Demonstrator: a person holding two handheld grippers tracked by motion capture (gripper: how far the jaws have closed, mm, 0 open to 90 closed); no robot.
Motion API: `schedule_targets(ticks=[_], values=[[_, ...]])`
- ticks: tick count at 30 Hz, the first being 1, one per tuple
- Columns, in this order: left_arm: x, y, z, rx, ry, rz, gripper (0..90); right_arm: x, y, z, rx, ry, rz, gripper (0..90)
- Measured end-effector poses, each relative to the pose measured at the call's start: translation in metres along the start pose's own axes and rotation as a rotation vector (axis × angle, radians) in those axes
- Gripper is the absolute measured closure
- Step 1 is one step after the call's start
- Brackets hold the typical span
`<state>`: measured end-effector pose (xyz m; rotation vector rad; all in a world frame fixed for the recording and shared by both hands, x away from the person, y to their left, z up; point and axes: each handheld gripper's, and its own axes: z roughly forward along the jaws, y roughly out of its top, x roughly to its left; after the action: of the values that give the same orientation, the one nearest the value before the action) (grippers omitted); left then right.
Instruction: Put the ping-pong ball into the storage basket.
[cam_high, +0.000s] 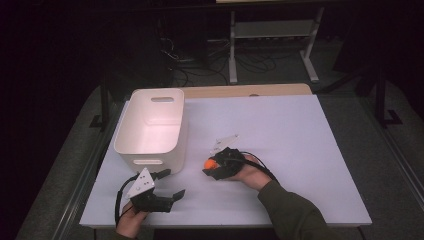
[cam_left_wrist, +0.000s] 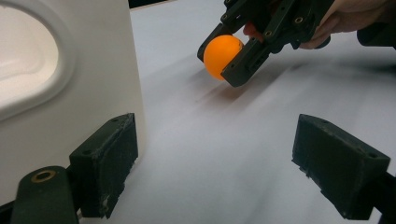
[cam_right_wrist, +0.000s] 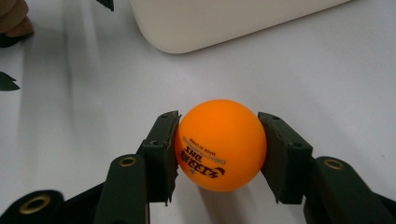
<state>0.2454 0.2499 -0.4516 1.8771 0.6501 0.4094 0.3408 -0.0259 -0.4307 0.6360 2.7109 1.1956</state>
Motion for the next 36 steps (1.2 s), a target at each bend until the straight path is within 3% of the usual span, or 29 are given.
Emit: schedule_targets(ticks=[36], values=[[0.001, 0.0, 0.0, 0.001, -0.002, -0.003, 14.1, -0.005, 0.017, -0.027, -0.022, -0.02, 0.013, 49.6]])
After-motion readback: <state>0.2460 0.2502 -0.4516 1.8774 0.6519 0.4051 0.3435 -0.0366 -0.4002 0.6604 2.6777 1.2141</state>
